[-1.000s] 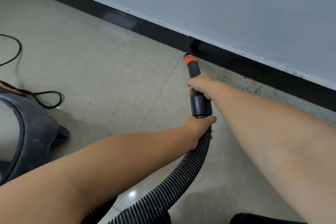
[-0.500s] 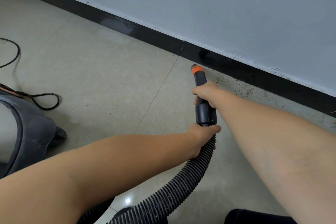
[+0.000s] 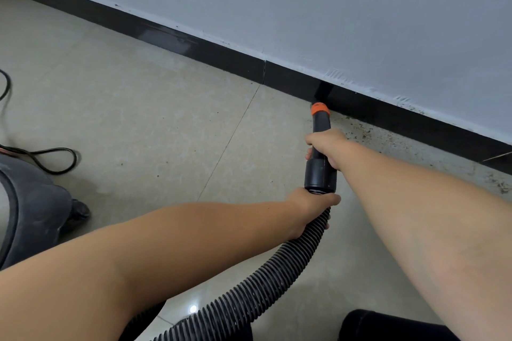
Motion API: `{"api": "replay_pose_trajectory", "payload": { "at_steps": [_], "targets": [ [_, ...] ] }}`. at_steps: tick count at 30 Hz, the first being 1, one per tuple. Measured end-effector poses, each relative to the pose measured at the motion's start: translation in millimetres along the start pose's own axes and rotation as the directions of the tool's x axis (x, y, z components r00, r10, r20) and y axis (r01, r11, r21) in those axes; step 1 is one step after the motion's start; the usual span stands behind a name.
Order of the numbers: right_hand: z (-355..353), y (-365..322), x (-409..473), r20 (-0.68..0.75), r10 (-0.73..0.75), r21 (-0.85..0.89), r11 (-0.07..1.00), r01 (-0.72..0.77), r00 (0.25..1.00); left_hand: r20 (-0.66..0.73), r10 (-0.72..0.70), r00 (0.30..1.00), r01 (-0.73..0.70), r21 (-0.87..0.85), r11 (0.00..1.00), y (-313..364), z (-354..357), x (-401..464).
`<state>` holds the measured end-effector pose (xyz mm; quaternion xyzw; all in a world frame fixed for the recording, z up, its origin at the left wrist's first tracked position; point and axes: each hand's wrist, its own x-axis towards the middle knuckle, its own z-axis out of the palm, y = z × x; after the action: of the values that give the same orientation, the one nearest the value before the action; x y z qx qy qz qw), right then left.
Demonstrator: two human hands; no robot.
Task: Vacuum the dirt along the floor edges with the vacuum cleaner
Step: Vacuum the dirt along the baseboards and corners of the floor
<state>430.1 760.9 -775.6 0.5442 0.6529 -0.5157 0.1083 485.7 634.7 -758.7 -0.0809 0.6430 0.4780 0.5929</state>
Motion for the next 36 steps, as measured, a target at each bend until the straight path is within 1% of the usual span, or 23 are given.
{"api": "replay_pose_trajectory", "payload": {
  "at_steps": [6, 9, 11, 14, 16, 18, 21, 27, 33, 36],
  "targets": [
    [-26, 20, 0, -0.055, 0.05, 0.04, 0.998, -0.048, 0.997, 0.071, -0.02, 0.997, 0.017, 0.053, 0.998, -2, 22, 0],
    [-36, 27, -4, -0.045, 0.056, 0.075, 0.996, -0.053, 0.997, 0.095, -0.034, 0.995, 0.027, 0.07, 0.997, -4, 30, -1],
    [-41, 32, -9, -0.01, 0.048, 0.086, 0.995, -0.047, 0.999, 0.107, -0.043, 0.993, 0.035, 0.076, 0.997, -8, 34, -3],
    [-45, 40, -18, 0.081, 0.024, 0.052, 0.998, -0.029, 0.996, 0.125, -0.058, 0.99, 0.05, 0.069, 0.996, -17, 38, -7],
    [-43, 43, -21, 0.144, 0.011, 0.045, 0.999, -0.017, 0.99, 0.123, -0.063, 0.99, 0.057, 0.049, 0.997, -22, 39, -10],
    [-38, 42, -22, 0.169, 0.0, 0.049, 0.999, -0.009, 0.986, 0.108, -0.054, 0.993, 0.05, 0.037, 0.998, -23, 38, -12],
    [-34, 38, -25, 0.158, -0.003, 0.056, 0.998, -0.006, 0.987, 0.104, -0.042, 0.994, 0.04, 0.025, 0.999, -21, 32, -14],
    [-34, 47, -31, 0.074, 0.013, 0.064, 0.998, -0.018, 0.997, 0.124, -0.056, 0.991, 0.048, 0.067, 0.997, -28, 32, -17],
    [-34, 46, -38, 0.09, 0.009, 0.019, 1.0, -0.011, 0.996, 0.134, -0.068, 0.989, 0.061, 0.052, 0.997, -31, 35, -21],
    [-25, 41, -40, 0.112, -0.011, -0.001, 1.0, 0.011, 0.994, 0.114, -0.063, 0.992, 0.06, 0.025, 0.998, -31, 30, -22]
  ]
}}
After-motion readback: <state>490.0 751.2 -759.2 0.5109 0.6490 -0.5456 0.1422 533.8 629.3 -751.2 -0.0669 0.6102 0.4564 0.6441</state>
